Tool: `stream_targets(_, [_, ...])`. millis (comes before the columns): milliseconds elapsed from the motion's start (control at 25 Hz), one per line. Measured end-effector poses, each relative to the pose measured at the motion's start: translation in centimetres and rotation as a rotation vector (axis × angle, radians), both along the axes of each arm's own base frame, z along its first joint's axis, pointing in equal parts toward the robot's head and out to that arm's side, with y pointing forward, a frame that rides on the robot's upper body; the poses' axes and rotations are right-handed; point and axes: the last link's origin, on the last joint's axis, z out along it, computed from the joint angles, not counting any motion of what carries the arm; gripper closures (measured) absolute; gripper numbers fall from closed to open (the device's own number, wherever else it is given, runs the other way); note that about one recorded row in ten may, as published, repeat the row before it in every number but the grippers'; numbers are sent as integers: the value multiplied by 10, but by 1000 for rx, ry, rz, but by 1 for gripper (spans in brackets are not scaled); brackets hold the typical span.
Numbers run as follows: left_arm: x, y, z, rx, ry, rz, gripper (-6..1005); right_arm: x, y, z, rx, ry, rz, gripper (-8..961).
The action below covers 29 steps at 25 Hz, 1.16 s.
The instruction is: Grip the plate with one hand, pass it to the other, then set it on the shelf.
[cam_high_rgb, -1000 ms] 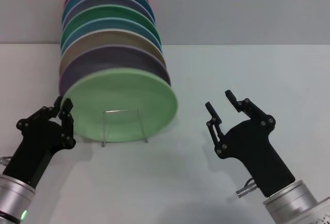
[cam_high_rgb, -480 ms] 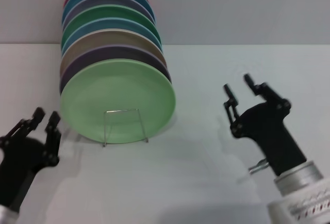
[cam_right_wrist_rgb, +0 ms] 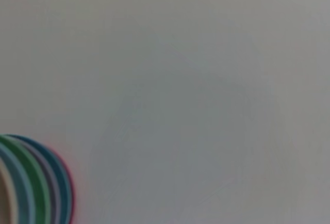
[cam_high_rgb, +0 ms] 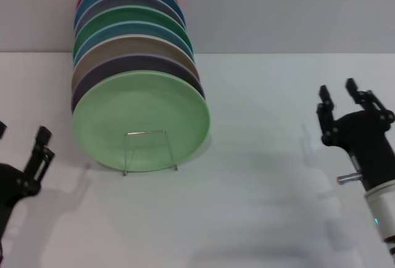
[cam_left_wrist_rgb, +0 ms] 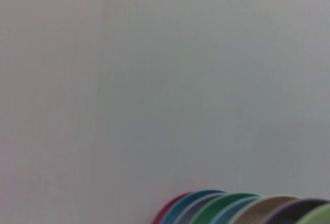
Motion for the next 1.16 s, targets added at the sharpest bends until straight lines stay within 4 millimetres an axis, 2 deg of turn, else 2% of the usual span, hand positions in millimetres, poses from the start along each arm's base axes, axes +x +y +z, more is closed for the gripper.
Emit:
stream_targets(80, [-1, 3, 2, 5, -16, 5, 269, 11, 1, 8, 1, 66, -11, 572])
stream_targets(160, [-5, 10, 9, 12, -54, 22, 191, 17, 4, 13, 2, 82, -5, 512])
stream_targets(360, [-6, 14, 10, 16, -49, 33, 182, 20, 19, 23, 29, 70, -12, 361])
stream_targets(560, [-6, 18, 11, 31, -46, 41, 180, 19, 29, 30, 54, 66, -4, 292])
stream_targets(880, [-12, 18, 18, 75, -53, 74, 180, 21, 38, 41, 99, 63, -16, 294])
stream_targets(1160, [-12, 21, 19, 83, -12, 73, 180, 21, 40, 41, 83, 56, -4, 296])
